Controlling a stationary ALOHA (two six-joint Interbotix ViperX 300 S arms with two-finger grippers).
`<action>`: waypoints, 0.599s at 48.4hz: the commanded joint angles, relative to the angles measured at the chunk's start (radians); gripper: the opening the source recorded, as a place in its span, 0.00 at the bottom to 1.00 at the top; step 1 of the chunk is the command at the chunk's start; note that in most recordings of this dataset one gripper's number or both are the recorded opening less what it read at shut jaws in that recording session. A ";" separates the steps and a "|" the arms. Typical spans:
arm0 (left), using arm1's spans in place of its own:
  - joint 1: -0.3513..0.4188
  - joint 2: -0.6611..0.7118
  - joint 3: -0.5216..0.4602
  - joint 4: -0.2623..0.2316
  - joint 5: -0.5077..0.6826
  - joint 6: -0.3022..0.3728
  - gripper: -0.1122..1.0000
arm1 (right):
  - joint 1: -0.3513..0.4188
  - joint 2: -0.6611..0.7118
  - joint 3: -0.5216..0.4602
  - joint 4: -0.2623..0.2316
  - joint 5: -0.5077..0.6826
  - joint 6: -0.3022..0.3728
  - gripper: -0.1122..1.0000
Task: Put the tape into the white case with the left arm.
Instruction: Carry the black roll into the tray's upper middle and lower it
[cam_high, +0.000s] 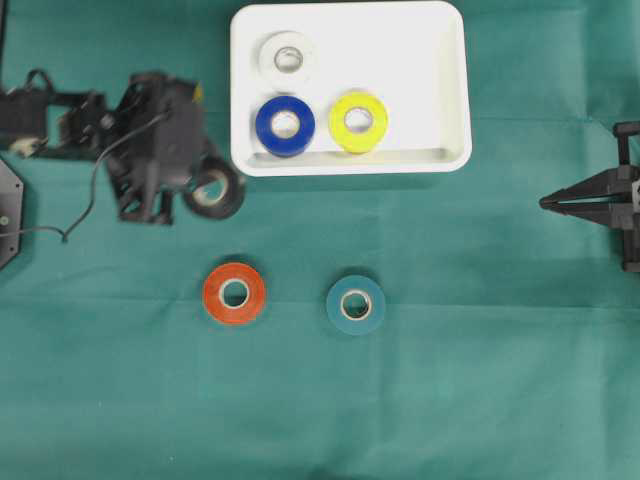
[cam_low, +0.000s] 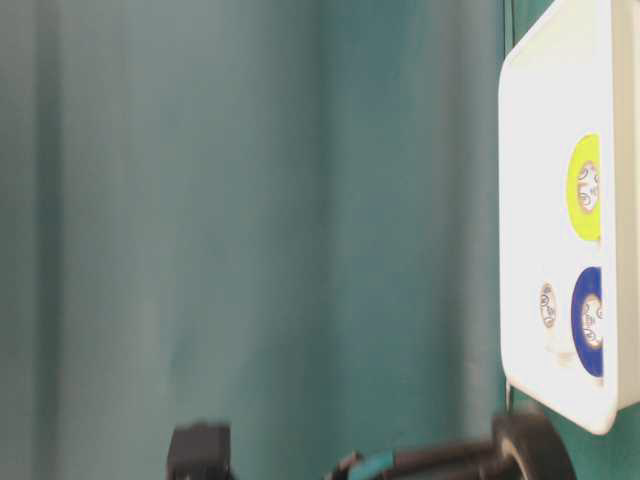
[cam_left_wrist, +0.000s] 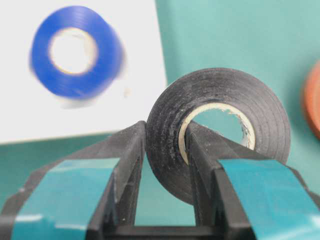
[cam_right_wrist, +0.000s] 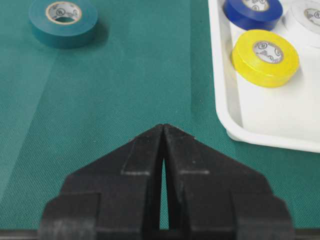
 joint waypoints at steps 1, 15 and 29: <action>0.032 0.048 -0.078 -0.002 -0.012 0.003 0.30 | 0.000 0.012 -0.011 -0.002 -0.011 0.002 0.02; 0.135 0.249 -0.291 0.000 -0.012 0.008 0.30 | 0.000 0.012 -0.011 0.000 -0.011 0.002 0.02; 0.227 0.376 -0.453 0.000 -0.017 0.011 0.30 | -0.002 0.011 -0.009 -0.002 -0.011 0.002 0.02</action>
